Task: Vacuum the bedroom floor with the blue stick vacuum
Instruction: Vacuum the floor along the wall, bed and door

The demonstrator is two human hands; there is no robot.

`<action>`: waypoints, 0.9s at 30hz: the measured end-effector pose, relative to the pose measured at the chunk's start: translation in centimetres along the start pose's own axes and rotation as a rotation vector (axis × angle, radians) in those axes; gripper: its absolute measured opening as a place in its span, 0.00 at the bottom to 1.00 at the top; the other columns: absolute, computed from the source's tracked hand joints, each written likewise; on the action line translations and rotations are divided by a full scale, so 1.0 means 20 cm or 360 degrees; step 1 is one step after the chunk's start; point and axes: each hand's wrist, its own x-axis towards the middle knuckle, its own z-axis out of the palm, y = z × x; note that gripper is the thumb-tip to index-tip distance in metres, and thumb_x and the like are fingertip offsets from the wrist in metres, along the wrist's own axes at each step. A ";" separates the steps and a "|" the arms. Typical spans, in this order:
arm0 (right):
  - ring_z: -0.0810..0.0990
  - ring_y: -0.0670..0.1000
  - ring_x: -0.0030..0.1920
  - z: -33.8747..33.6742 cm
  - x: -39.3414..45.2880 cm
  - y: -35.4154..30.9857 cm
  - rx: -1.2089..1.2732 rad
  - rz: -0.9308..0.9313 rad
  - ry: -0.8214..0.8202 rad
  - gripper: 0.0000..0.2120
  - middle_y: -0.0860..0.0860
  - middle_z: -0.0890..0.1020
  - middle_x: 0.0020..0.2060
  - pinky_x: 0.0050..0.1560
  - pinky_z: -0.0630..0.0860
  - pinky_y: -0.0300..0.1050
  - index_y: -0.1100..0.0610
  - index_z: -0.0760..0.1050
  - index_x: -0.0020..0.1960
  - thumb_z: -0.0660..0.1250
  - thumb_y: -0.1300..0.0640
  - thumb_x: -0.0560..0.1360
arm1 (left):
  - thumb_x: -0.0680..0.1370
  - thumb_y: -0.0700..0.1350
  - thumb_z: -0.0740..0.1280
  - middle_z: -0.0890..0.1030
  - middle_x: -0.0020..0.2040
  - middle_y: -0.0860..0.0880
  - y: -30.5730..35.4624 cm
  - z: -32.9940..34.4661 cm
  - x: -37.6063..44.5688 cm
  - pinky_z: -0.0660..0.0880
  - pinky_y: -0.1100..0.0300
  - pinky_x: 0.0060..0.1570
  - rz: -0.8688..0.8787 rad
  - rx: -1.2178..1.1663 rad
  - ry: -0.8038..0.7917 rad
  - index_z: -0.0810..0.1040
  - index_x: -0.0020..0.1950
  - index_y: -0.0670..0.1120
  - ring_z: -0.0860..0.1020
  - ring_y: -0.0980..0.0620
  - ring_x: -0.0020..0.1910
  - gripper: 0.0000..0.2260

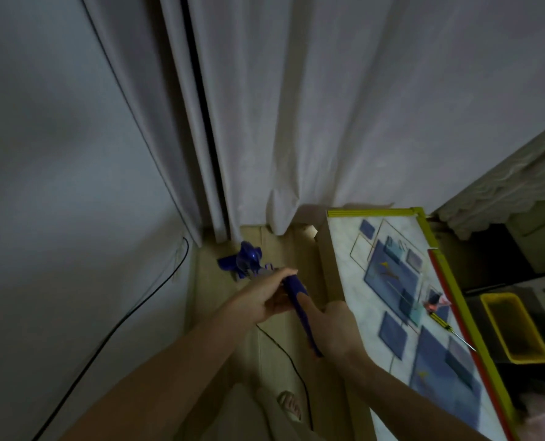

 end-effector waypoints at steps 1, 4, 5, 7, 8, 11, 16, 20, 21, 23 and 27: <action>0.74 0.43 0.17 0.00 0.00 0.02 0.0021 0.0011 0.0023 0.20 0.50 0.77 0.22 0.21 0.70 0.34 0.61 0.74 0.37 0.63 0.46 0.79 | 0.76 0.44 0.70 0.84 0.45 0.41 0.00 0.01 0.00 0.80 0.52 0.49 -0.0013 0.0032 -0.0010 0.77 0.53 0.40 0.82 0.44 0.47 0.10; 0.74 0.42 0.19 0.03 0.01 0.03 0.0128 0.0049 0.0072 0.19 0.52 0.79 0.27 0.22 0.70 0.34 0.61 0.74 0.39 0.63 0.46 0.79 | 0.75 0.45 0.71 0.85 0.45 0.41 0.03 0.02 0.01 0.81 0.54 0.45 -0.0038 0.0154 0.0004 0.78 0.54 0.38 0.84 0.45 0.46 0.13; 0.75 0.43 0.20 0.05 0.02 0.02 0.0185 0.0068 0.0077 0.19 0.53 0.80 0.29 0.23 0.72 0.36 0.61 0.75 0.40 0.62 0.46 0.79 | 0.75 0.46 0.71 0.85 0.43 0.41 0.05 0.02 0.02 0.81 0.56 0.40 -0.0040 0.0200 0.0005 0.78 0.54 0.38 0.84 0.46 0.43 0.13; 0.78 0.46 0.24 0.11 0.06 0.01 0.0291 0.0105 0.0093 0.20 0.55 0.82 0.32 0.28 0.76 0.40 0.61 0.76 0.42 0.62 0.44 0.79 | 0.75 0.48 0.71 0.85 0.41 0.42 0.10 0.00 0.03 0.79 0.58 0.34 -0.0036 0.0279 0.0018 0.77 0.55 0.38 0.84 0.48 0.39 0.15; 0.79 0.48 0.27 0.14 0.09 -0.01 0.0316 0.0116 0.0107 0.20 0.56 0.82 0.34 0.30 0.78 0.42 0.60 0.77 0.43 0.61 0.43 0.79 | 0.75 0.49 0.71 0.85 0.40 0.43 0.12 -0.01 0.05 0.79 0.59 0.32 -0.0024 0.0300 0.0036 0.77 0.56 0.38 0.84 0.48 0.37 0.16; 0.82 0.50 0.33 0.26 0.22 -0.03 0.0315 0.0155 0.0124 0.20 0.55 0.83 0.38 0.37 0.81 0.45 0.59 0.77 0.47 0.60 0.42 0.79 | 0.76 0.53 0.69 0.83 0.42 0.43 0.18 -0.06 0.12 0.79 0.58 0.37 0.0053 0.0375 0.0114 0.78 0.56 0.39 0.82 0.49 0.39 0.18; 0.81 0.50 0.32 0.34 0.36 -0.07 0.0307 0.0216 0.0015 0.24 0.54 0.82 0.38 0.30 0.79 0.42 0.61 0.76 0.51 0.57 0.40 0.80 | 0.79 0.54 0.65 0.82 0.42 0.46 0.21 -0.07 0.25 0.76 0.58 0.40 0.0205 0.0419 0.0274 0.78 0.50 0.42 0.79 0.50 0.38 0.15; 0.75 0.48 0.26 0.21 0.39 -0.12 0.0264 0.0293 -0.0181 0.23 0.53 0.77 0.31 0.25 0.71 0.39 0.61 0.72 0.47 0.53 0.41 0.82 | 0.77 0.53 0.68 0.83 0.43 0.45 0.23 -0.04 0.29 0.78 0.57 0.40 0.0218 0.0333 0.0243 0.78 0.59 0.39 0.81 0.48 0.40 0.19; 0.74 0.48 0.25 0.17 0.38 -0.11 0.0248 0.0295 -0.0193 0.22 0.52 0.75 0.30 0.26 0.71 0.39 0.59 0.71 0.45 0.53 0.41 0.82 | 0.77 0.53 0.69 0.83 0.41 0.45 0.22 -0.03 0.28 0.78 0.57 0.39 0.0196 0.0336 0.0214 0.78 0.58 0.39 0.82 0.49 0.39 0.19; 0.73 0.47 0.25 0.11 0.35 -0.07 0.0243 0.0287 -0.0207 0.21 0.52 0.75 0.30 0.28 0.72 0.39 0.57 0.69 0.43 0.54 0.41 0.82 | 0.75 0.53 0.71 0.84 0.39 0.46 0.19 -0.01 0.27 0.78 0.59 0.36 0.0127 0.0360 0.0127 0.79 0.56 0.39 0.83 0.51 0.37 0.18; 0.75 0.48 0.27 0.08 0.31 -0.03 0.0333 0.0291 -0.0218 0.19 0.52 0.76 0.31 0.33 0.76 0.43 0.58 0.70 0.43 0.56 0.43 0.82 | 0.75 0.53 0.71 0.84 0.40 0.45 0.16 -0.01 0.27 0.78 0.58 0.36 0.0035 0.0328 0.0006 0.79 0.54 0.40 0.83 0.50 0.39 0.17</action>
